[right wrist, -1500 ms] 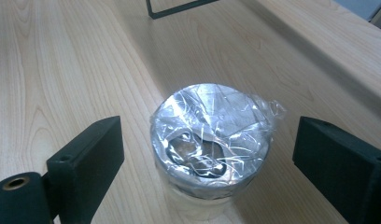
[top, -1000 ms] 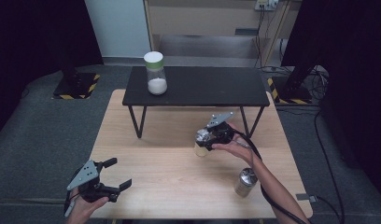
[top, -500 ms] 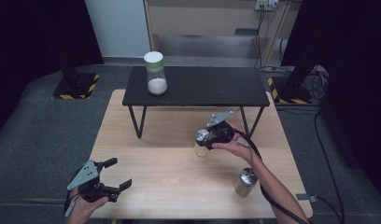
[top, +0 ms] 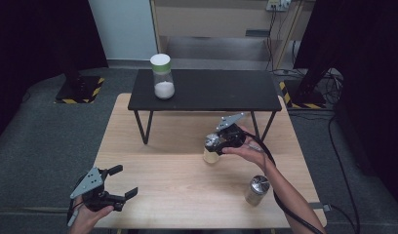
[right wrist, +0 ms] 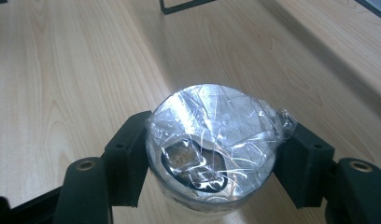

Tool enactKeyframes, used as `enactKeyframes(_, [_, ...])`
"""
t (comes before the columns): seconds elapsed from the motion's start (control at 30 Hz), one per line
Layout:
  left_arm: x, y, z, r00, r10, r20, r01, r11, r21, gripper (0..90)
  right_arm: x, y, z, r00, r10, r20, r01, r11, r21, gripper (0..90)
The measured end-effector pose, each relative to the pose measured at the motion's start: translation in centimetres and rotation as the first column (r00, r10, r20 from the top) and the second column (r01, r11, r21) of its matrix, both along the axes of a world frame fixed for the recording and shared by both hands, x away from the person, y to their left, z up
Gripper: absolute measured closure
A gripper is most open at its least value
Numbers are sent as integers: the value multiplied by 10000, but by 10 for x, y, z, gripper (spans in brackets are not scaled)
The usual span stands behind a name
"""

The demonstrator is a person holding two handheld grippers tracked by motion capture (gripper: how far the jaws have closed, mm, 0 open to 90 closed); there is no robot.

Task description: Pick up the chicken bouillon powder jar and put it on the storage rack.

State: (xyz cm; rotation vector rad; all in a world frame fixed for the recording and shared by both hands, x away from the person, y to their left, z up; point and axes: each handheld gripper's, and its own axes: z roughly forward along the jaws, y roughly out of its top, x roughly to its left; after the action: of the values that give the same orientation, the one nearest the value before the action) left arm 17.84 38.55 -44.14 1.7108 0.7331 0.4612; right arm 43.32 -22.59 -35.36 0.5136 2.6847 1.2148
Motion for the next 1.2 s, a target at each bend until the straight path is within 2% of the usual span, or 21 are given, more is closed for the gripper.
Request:
enactKeyframes(0.33, [0, 0, 0, 10000, -19, 0, 19, 10000, 14, 5, -1, 0, 29, 9995, 330, -26, -330, 9994, 39, 350])
enactKeyframes(0.7, [1, -1, 0, 9999, -99, -15, 99, 9999, 35, 7, -3, 6, 67, 9959, 893, -110, -895, 9958, -207, 350])
enactKeyframes(1.2, [2, -1, 0, 9999, -145, -69, 145, 9999, 10, 7, -4, 5, 121, 9960, 880, -157, -882, 9960, -109, 350])
